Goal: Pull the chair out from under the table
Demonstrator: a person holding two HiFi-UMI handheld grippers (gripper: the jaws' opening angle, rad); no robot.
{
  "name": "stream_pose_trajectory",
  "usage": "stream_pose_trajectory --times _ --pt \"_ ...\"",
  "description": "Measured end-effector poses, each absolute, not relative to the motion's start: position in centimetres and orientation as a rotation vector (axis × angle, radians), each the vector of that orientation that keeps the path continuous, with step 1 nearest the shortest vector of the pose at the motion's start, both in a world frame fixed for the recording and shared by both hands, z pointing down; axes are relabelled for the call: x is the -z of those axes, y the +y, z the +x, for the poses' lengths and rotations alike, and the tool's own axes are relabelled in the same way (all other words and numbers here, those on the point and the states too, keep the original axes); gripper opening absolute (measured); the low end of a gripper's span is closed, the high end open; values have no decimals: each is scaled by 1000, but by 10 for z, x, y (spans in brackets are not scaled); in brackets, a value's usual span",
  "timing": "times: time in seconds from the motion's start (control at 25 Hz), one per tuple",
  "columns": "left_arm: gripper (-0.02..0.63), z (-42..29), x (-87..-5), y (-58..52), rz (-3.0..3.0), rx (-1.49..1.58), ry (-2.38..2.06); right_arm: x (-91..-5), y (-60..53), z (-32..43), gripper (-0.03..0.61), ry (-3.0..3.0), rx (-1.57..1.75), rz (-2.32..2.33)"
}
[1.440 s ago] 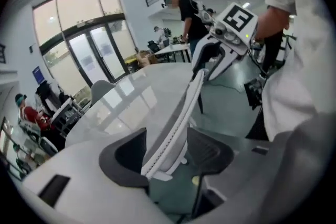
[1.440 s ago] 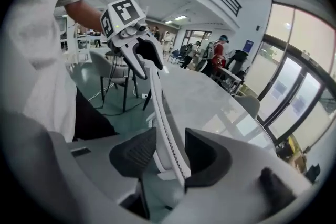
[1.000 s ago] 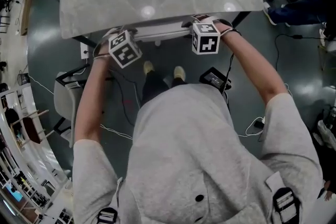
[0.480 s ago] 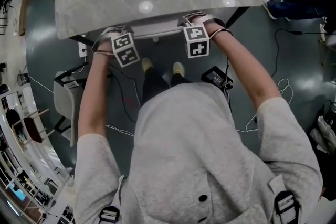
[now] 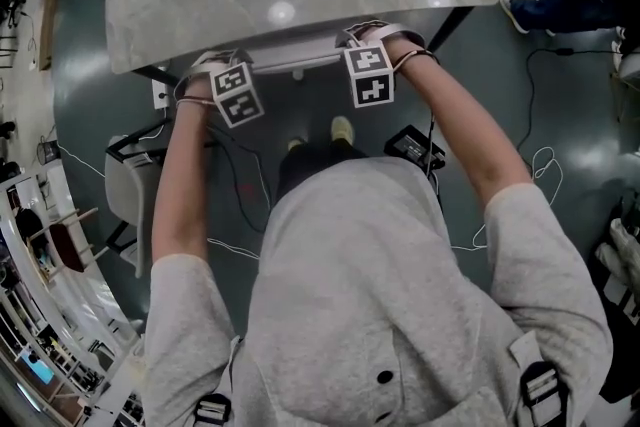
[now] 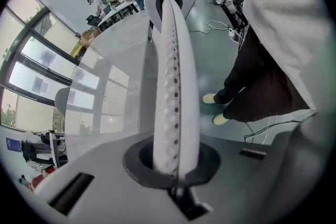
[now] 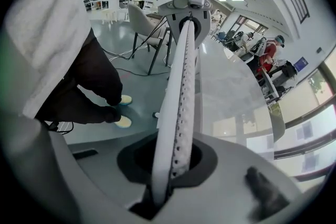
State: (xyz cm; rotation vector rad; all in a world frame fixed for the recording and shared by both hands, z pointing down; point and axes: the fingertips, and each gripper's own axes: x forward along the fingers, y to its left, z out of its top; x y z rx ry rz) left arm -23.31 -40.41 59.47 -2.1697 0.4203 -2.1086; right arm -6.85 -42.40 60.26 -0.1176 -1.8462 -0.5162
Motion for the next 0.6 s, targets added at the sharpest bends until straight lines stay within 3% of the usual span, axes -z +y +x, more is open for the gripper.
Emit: stream_pose_trajectory --times 0.6 --pt "18 -226 -588 -373 -2165 2093 428 -595 -393 -61 43 -1837 525 -104"
